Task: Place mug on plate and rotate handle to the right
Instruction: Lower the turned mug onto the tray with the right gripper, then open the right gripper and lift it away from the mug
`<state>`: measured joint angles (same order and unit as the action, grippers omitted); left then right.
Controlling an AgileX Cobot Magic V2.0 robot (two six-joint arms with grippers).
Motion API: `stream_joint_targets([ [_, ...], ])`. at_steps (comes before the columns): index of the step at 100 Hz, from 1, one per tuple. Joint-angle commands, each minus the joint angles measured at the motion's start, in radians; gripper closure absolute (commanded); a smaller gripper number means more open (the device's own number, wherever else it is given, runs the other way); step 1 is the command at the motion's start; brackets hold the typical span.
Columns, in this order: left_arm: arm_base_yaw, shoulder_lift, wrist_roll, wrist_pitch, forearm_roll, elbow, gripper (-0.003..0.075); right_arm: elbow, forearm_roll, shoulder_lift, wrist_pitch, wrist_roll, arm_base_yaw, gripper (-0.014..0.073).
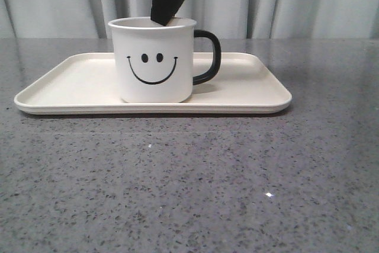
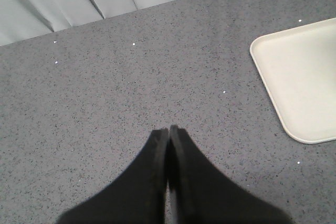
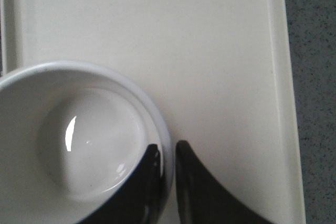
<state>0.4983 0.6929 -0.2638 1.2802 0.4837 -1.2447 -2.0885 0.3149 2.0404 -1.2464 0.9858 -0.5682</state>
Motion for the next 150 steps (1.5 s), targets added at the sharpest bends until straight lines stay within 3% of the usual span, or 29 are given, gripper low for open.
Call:
stream_joint_targets([
  [1, 0.007, 0.004, -0.012, -0.022, 0.019, -0.02, 0.074, -0.033, 0.03, -0.059, -0.003, 0.007, 0.002, 0.0493],
  [39, 0.007, 0.004, -0.012, -0.022, 0.019, -0.02, 0.074, -0.047, 0.03, -0.105, 0.038, -0.008, 0.004, 0.0493],
  [68, 0.007, 0.004, -0.012, -0.022, 0.019, -0.02, 0.074, -0.221, 0.036, -0.197, 0.058, -0.191, 0.051, 0.0493],
  [107, 0.007, 0.004, -0.012, -0.022, 0.019, -0.02, 0.074, -0.238, 0.105, -0.465, 0.135, -0.353, 0.307, 0.0512],
  [123, 0.007, 0.004, -0.012, -0.022, 0.019, -0.02, 0.074, -0.218, 0.106, -0.586, 0.148, -0.386, 0.433, 0.0701],
  [150, 0.007, 0.004, -0.012, -0.026, 0.019, -0.02, 0.074, 0.051, 0.101, -0.831, 0.325, -0.413, 0.578, 0.0705],
])
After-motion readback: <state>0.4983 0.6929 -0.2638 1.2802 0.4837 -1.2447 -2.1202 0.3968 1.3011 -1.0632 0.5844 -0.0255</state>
